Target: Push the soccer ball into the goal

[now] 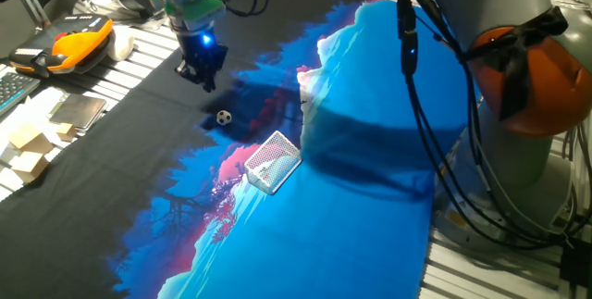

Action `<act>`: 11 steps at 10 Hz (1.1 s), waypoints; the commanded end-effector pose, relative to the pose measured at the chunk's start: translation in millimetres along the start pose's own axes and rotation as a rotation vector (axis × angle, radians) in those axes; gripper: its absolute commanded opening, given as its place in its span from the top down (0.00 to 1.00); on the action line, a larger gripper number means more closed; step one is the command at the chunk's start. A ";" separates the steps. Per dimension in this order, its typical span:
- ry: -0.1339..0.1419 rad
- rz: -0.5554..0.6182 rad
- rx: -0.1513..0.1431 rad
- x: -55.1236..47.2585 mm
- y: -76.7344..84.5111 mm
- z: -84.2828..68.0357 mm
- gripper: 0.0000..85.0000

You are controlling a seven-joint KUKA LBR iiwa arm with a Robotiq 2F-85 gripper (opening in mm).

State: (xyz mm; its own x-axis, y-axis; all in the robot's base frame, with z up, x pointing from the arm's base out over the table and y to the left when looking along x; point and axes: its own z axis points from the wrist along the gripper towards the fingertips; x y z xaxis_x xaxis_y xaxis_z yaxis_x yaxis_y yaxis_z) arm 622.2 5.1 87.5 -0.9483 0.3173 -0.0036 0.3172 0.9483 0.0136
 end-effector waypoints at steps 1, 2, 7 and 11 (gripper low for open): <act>0.006 0.013 -0.004 -0.9 -0.2 3.0 0.60; 0.011 0.023 -0.012 -2.6 0.2 8.6 0.60; -0.019 0.044 -0.022 12.0 0.8 57.4 0.60; -0.017 0.095 -0.006 29.3 7.1 60.6 0.60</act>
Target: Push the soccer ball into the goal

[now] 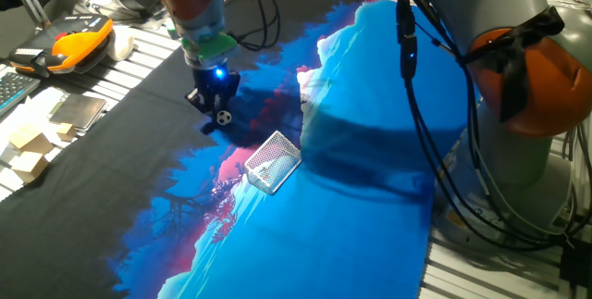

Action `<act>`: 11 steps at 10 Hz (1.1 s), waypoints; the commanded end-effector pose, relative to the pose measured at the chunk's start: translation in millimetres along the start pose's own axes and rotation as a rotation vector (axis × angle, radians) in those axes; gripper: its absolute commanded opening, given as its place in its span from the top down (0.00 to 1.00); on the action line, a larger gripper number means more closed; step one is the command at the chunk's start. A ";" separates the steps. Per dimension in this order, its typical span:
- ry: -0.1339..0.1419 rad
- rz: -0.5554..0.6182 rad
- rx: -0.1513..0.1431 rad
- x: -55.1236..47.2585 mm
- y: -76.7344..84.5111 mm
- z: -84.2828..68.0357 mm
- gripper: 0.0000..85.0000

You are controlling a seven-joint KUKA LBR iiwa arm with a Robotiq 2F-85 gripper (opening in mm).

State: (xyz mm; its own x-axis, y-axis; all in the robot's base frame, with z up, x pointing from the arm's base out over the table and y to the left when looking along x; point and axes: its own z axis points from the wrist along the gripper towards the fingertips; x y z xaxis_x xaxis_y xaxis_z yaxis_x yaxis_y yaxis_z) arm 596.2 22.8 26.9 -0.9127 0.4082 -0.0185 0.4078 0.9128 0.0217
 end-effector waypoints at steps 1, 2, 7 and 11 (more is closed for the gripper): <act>0.000 0.013 0.001 4.7 1.4 -0.1 0.60; -0.001 0.014 0.007 9.1 2.8 -0.2 0.60; 0.023 0.001 -0.016 28.6 7.7 -1.9 0.60; 0.046 -0.011 -0.031 48.5 14.5 -7.5 0.60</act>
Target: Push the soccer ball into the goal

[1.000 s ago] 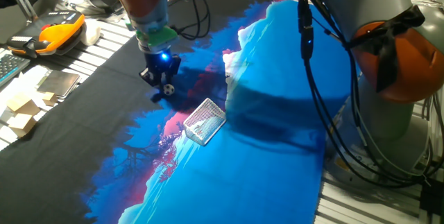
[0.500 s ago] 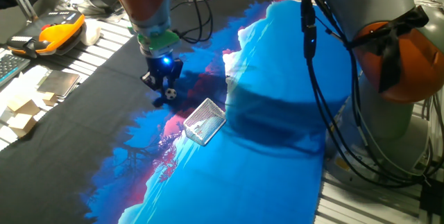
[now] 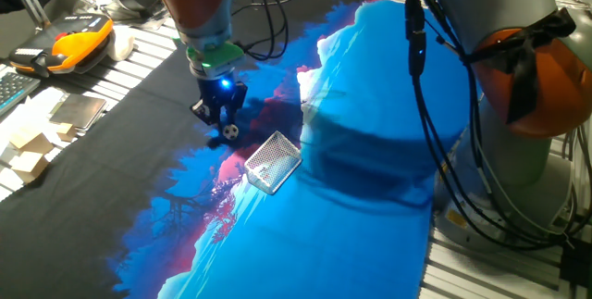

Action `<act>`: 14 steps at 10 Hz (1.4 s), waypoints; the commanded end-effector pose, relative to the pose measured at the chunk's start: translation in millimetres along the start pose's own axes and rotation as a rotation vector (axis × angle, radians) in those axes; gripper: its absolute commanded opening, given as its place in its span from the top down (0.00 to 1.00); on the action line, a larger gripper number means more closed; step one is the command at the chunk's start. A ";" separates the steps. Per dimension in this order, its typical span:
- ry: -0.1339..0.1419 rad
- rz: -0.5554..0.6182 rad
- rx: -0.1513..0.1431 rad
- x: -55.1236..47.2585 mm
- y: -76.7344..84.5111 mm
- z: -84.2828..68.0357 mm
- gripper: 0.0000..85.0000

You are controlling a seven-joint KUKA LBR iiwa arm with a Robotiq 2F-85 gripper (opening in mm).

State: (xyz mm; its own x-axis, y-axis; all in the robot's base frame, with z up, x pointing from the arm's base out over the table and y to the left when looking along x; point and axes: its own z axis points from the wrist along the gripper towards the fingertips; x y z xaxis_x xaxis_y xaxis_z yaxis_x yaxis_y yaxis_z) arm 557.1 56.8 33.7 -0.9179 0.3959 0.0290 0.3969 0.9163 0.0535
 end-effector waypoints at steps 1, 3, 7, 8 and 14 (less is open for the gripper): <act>0.004 0.002 -0.004 4.1 3.0 0.8 0.60; -0.002 0.003 0.000 13.9 9.8 1.2 0.60; 0.028 -0.181 0.022 24.8 13.5 1.2 0.80; 0.085 -0.282 0.054 29.1 14.3 1.0 0.80; 0.125 -0.148 0.014 33.1 17.7 -9.7 0.80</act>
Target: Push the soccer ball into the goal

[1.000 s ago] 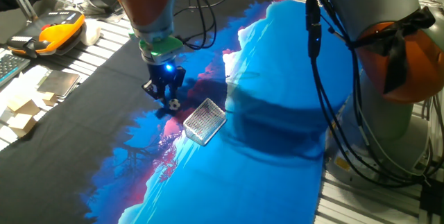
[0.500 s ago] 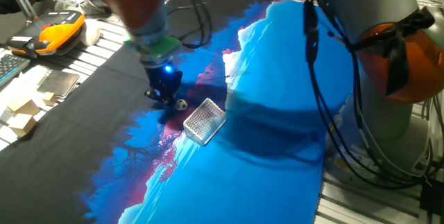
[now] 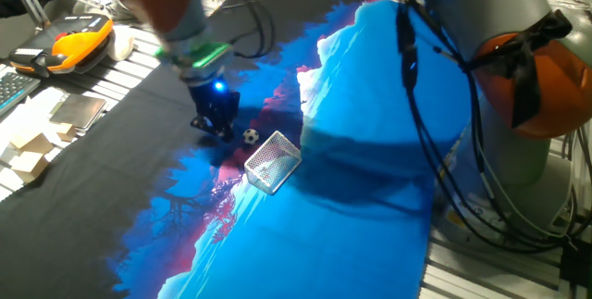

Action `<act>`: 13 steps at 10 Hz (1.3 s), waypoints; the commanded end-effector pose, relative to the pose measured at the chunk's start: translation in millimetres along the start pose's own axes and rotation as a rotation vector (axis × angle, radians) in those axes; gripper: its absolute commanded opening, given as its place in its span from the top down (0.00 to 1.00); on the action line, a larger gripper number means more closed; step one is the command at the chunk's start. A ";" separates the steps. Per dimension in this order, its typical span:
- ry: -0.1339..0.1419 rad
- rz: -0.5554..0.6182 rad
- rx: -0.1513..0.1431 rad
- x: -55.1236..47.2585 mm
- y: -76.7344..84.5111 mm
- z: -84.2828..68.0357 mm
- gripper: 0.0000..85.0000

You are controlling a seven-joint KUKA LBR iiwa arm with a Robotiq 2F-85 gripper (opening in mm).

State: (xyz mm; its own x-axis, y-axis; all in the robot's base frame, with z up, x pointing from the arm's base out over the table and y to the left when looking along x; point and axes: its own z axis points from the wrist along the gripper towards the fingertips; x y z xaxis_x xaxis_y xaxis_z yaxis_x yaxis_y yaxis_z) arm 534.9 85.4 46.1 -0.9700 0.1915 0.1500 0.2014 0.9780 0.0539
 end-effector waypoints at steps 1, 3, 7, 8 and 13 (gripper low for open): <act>-0.047 0.106 -0.015 -2.3 -0.2 -1.7 0.80; -0.075 0.130 0.006 -4.4 -3.4 -6.3 0.60; -0.128 0.133 0.059 -5.8 -29.6 -7.5 0.60; -0.132 0.138 0.037 -9.9 -34.5 -4.8 0.60; -0.148 0.161 0.027 -8.1 -42.1 5.5 0.60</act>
State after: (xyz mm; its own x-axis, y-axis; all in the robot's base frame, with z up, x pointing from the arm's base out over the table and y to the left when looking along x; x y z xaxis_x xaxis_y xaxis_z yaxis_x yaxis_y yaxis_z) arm 533.1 43.4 37.0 -0.9350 0.3547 0.0076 0.3547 0.9349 0.0143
